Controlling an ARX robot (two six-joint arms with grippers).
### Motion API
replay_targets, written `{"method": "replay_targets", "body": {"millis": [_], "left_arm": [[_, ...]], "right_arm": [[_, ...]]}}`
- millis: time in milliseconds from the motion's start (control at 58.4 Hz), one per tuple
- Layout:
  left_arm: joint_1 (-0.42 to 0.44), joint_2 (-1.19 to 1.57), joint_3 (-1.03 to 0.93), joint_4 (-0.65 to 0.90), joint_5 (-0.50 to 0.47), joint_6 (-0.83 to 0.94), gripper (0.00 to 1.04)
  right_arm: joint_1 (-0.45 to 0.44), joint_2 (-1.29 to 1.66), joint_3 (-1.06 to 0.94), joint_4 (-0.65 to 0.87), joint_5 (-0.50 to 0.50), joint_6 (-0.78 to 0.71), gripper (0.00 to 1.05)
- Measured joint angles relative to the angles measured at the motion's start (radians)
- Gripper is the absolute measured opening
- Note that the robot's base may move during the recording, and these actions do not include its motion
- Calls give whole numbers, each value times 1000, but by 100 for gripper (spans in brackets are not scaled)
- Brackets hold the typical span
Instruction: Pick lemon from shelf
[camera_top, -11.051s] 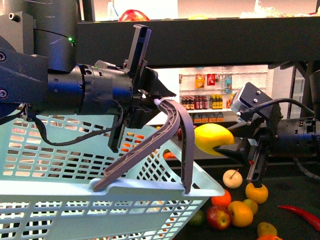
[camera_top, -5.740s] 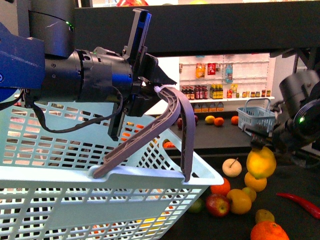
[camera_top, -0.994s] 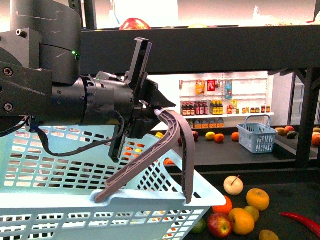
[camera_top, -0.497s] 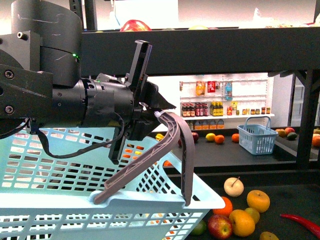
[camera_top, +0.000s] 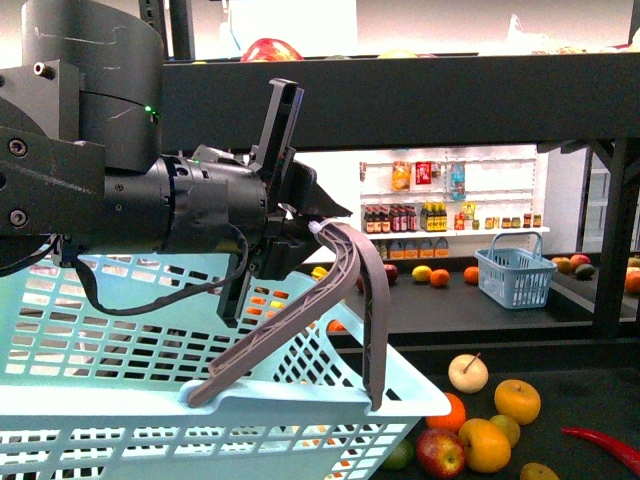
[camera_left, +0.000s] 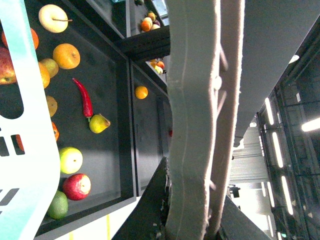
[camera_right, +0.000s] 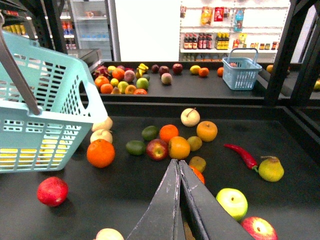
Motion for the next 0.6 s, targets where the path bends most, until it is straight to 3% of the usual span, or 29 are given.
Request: {"method": "replay_targets", "body": {"millis": [411, 600], "left_arm": [[0, 0, 0, 0, 2, 2, 9], [0, 0, 0, 0, 2, 1, 9]], "right_arm": [[0, -3, 0, -4, -1, 0, 3], [0, -3, 0, -4, 0, 0, 33]]}}
